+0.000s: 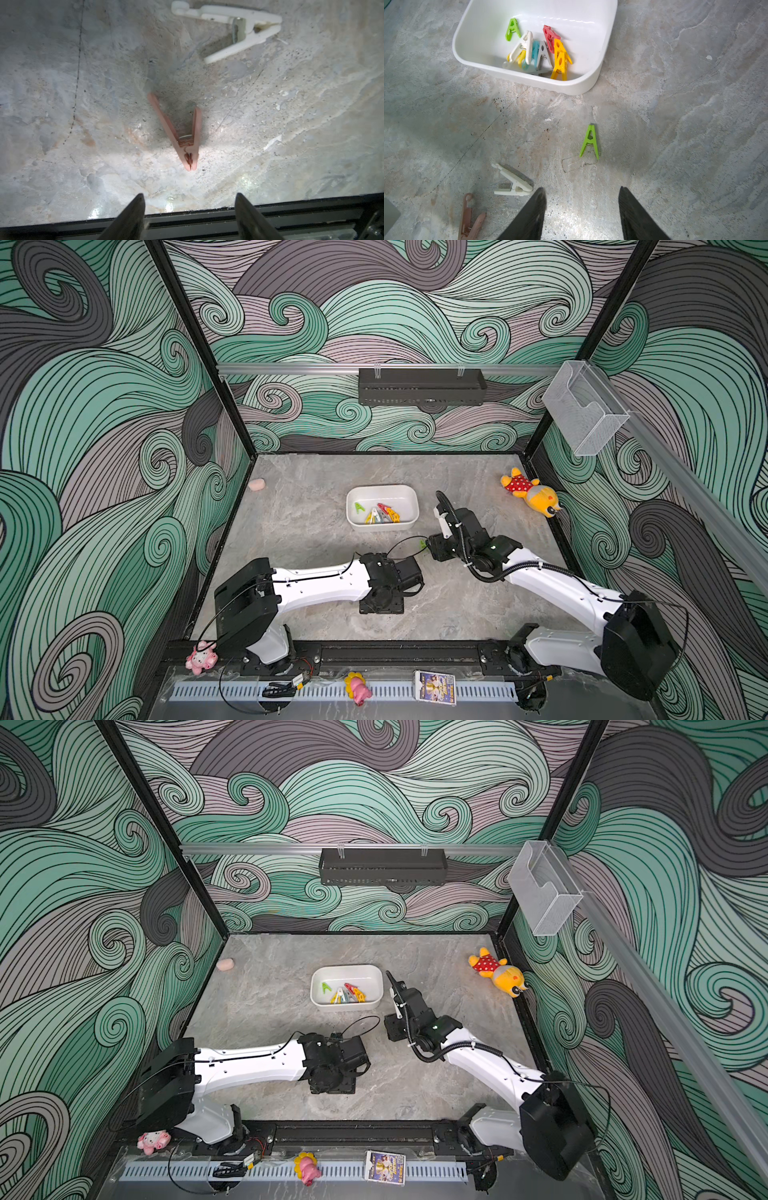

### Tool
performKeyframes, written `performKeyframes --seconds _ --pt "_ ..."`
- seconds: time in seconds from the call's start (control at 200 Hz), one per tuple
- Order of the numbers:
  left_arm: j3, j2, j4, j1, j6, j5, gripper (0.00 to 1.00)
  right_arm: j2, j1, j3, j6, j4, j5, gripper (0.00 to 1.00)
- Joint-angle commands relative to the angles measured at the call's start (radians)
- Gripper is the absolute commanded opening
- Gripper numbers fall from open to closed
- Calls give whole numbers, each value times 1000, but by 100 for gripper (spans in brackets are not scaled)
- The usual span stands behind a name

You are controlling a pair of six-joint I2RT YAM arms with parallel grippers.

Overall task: Put the clothespins into the storage box
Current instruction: Pick up the clothespin from the center of the board.

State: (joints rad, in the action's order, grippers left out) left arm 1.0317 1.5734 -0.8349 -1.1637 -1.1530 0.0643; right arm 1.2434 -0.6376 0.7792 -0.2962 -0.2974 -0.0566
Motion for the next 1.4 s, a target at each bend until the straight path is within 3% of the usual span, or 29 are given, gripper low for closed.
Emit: performKeyframes --seconds 0.0,0.64,0.92,1.161,1.396 --pt "12 35 -40 -5 -7 -1 68 -35 15 -16 -10 18 -14 59" --pt "-2 151 38 40 62 -7 60 -53 38 -32 -27 23 22 59" --pt "-13 176 63 52 80 -17 48 -148 39 -92 -37 56 2 59" --pt "-16 189 68 55 93 -29 31 -178 40 -114 -34 55 -3 59" --pt "-34 145 59 56 90 -21 25 -179 41 -108 -34 52 -3 59"
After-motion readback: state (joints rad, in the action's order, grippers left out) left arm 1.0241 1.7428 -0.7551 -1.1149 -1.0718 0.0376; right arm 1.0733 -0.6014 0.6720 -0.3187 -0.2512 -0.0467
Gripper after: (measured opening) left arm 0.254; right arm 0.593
